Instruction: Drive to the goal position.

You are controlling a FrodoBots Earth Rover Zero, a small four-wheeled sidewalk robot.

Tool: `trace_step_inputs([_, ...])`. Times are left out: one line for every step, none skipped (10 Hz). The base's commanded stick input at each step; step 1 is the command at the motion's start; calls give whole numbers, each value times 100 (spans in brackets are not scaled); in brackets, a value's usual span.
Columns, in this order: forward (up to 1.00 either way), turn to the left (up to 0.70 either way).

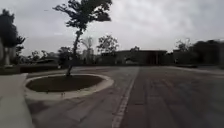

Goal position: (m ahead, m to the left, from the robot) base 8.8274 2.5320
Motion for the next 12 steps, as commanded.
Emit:
trace_step_inputs([100,-33])
trace_step_inputs([100,-33])
trace_step_inputs([100,-33])
trace_step_inputs([100,-30])
trace_step_inputs([100,7])
trace_step_inputs([100,7])
trace_step_inputs([100,7])
trace_step_inputs([100,7])
trace_step_inputs([100,7])
trace_step_inputs([100,7])
trace_step_inputs([100,7])
trace_step_inputs([100,7])
